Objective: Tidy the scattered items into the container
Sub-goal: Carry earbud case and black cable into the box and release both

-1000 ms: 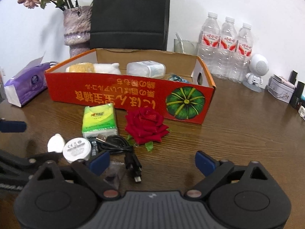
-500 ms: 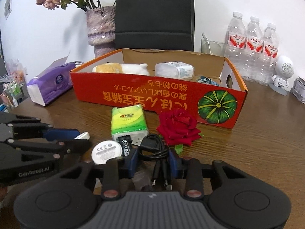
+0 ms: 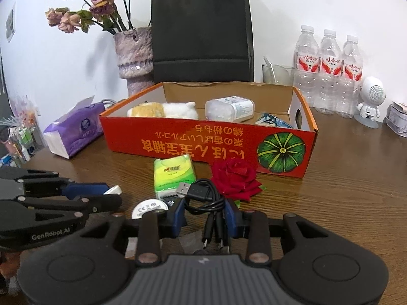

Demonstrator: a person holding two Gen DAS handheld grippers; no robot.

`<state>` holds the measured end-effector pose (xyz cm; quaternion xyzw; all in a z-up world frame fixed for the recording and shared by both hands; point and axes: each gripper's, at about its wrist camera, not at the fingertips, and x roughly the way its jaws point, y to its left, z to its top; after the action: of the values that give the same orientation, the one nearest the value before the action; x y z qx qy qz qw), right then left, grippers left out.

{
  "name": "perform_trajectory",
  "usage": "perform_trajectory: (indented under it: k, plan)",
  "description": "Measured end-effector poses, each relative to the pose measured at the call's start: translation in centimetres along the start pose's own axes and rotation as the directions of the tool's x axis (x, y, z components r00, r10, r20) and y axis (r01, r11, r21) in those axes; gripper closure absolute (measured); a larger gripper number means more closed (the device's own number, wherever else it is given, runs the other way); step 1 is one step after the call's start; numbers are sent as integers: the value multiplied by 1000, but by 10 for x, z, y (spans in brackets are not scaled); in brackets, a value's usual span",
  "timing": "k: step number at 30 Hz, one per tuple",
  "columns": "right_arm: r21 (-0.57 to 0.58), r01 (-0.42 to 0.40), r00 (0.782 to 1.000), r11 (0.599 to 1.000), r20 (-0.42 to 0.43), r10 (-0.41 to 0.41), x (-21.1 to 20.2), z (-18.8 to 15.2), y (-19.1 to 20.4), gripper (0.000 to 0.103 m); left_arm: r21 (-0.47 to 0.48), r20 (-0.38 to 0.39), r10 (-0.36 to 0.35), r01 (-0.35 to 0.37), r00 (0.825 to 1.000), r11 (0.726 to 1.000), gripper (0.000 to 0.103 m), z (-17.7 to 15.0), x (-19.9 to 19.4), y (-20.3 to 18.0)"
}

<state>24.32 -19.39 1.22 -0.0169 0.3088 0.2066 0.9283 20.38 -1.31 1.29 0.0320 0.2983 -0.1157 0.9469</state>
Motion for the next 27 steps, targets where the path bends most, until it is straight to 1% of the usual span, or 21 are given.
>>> perform_trajectory:
  k: [2,6,10,13,16,20,22,24,27]
  plan:
    - [-3,1,1000,1000,17,-1,-5,2,1,70,-3,17,-1,1,1000,1000,79,3,-5,-1]
    - [15,-4,997,1000,75,3,-20,13,-1,70,-15,86,8,-7,996,1000,79,19,-20,0]
    - [41,-3,991,999,133,-3,-31,34,-8,70,-39,152,12,-6,988,999,79,46,-29,4]
    - [66,6,984,998,178,-18,-35,55,-13,70,-73,199,17,-3,980,997,79,67,-27,7]
    - [100,21,975,995,216,-42,-32,73,-18,70,-125,226,16,13,974,992,79,86,-15,11]
    - [153,21,963,988,262,-61,-22,93,-25,70,-186,226,10,33,974,982,79,101,9,14]
    - [171,18,960,985,274,-65,-16,102,-31,70,-220,227,18,34,974,975,79,108,20,18]
    - [178,35,955,983,284,-85,-10,110,-35,70,-252,225,27,31,974,967,79,115,32,23]
    - [187,49,955,981,280,-101,4,119,-40,70,-294,215,33,33,976,955,79,123,50,29]
